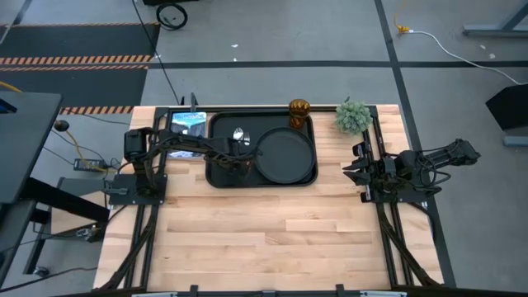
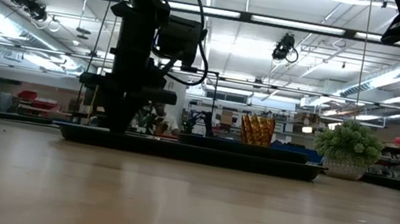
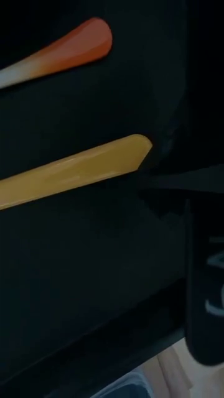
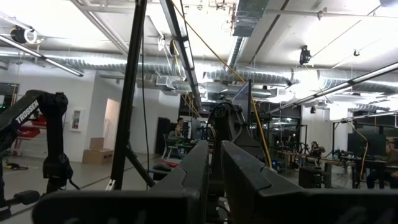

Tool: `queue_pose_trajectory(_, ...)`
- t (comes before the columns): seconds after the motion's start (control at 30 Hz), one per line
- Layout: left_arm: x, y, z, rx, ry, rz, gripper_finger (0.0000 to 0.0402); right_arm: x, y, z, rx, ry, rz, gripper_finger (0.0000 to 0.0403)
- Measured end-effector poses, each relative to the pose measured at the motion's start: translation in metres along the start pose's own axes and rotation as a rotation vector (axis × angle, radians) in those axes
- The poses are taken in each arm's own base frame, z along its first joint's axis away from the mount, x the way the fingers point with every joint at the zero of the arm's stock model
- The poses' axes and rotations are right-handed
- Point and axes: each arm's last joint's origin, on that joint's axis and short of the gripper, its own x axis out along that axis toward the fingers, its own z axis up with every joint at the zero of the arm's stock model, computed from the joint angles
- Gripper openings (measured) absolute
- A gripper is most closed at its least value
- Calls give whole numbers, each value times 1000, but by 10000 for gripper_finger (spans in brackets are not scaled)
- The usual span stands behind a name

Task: Pick and place plate/cup/fork/spoon on tray
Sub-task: Put the yellow spoon on the black serving tray to the left side of the black plate, then return to Home Position

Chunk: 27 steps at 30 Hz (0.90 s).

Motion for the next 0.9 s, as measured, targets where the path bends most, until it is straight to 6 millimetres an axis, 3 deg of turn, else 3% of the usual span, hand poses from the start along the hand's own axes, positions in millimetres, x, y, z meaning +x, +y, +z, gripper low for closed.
queue_pose_trajectory(0.27, 16, -6, 1, 25, 10, 5, 52, 0, 0, 0, 0, -1, 1, 50)
queue_pose_trajectory(0.43, 15, -7, 2, 24, 7, -11, 52, 0, 0, 0, 0, 0, 4, 50)
queue_pose_trajectory(0.9, -23, 7, 4, -11, -63, -59, 52, 0, 0, 0, -1, -1, 3, 50)
